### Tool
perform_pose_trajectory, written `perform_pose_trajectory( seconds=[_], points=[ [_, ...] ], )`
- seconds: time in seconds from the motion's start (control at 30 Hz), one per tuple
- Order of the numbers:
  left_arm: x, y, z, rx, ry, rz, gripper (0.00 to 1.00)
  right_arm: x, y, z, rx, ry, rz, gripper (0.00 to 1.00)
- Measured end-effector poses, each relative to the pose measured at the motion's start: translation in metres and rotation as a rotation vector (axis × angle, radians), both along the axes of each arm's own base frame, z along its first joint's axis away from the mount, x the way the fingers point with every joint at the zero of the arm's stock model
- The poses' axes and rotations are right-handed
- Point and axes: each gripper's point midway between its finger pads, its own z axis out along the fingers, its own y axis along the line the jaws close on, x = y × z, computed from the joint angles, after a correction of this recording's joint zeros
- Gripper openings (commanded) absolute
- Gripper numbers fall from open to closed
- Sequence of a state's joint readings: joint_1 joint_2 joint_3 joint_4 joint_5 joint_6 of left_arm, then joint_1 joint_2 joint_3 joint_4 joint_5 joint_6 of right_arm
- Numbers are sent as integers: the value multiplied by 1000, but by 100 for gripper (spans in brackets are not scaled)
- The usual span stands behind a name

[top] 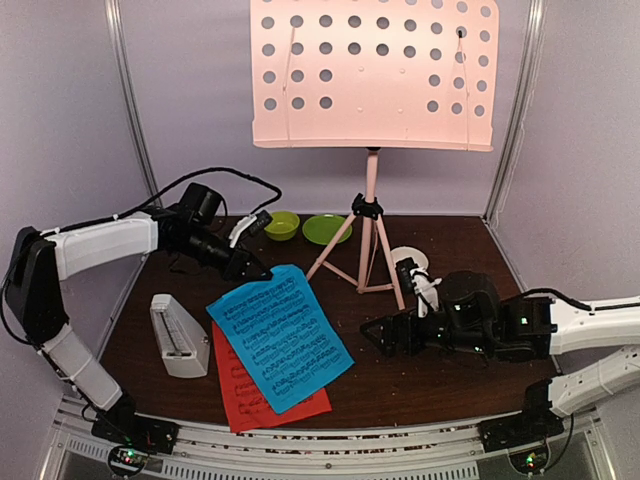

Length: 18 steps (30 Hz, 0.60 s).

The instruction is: Set up the instrument practice props

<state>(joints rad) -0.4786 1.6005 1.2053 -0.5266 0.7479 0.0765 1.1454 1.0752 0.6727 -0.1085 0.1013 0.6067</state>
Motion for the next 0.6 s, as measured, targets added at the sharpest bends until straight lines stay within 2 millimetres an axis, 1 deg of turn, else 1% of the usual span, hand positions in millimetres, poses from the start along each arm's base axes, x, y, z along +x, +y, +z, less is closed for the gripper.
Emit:
perform_pose_trajectory(
  seconds=[0.1, 0.27, 0.43, 0.6],
  points=[
    [-12, -7, 13, -8, -38, -33, 0, 0, 2, 2, 13, -12, 9, 94],
    [-29, -14, 25, -16, -63, -69, 0, -1, 6, 5, 23, -34, 35, 92],
    [-44, -19, 36, -16, -109, -99, 0, -3, 10, 9, 19, -64, 71, 88],
    [-71, -28, 53, -27, -162, -161, 0, -8, 14, 9, -14, -112, 133, 85]
  ],
)
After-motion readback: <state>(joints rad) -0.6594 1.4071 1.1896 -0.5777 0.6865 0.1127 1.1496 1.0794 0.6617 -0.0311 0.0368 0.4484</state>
